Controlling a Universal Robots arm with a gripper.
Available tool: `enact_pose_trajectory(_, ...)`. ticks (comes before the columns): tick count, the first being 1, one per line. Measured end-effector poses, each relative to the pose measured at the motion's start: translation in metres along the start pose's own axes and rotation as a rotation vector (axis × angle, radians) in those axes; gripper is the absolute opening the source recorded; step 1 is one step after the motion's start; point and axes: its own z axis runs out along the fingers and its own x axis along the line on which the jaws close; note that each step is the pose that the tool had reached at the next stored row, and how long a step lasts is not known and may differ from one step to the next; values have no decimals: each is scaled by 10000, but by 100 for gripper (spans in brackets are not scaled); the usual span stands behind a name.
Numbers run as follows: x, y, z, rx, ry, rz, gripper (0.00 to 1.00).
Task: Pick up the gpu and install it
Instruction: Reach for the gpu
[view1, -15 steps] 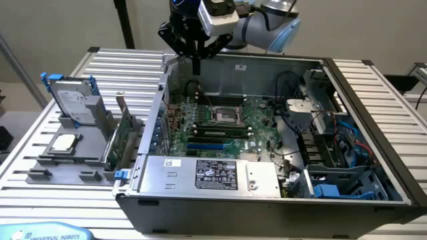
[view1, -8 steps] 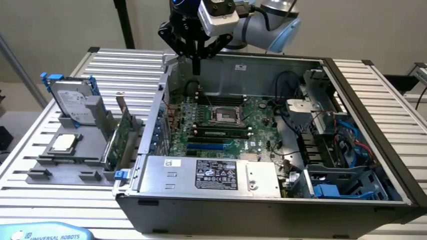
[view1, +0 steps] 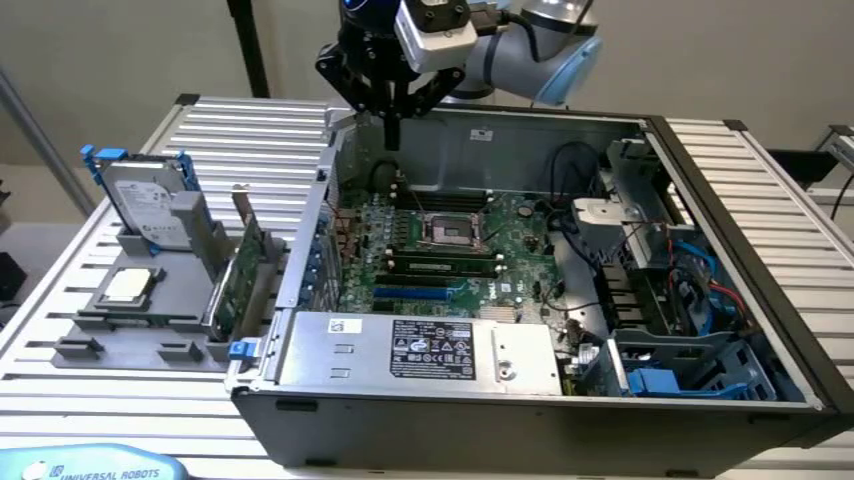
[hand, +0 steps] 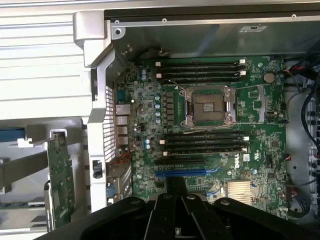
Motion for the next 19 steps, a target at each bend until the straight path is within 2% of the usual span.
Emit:
enact_pose_trajectory(3,81,-48,-4,0,1,0,11)
enact_pose_trajectory(10,387,-205,-17,-1,-6,0,11)
enact_pose_trajectory(19,789,-343,-28,-2,-13,-1,11)
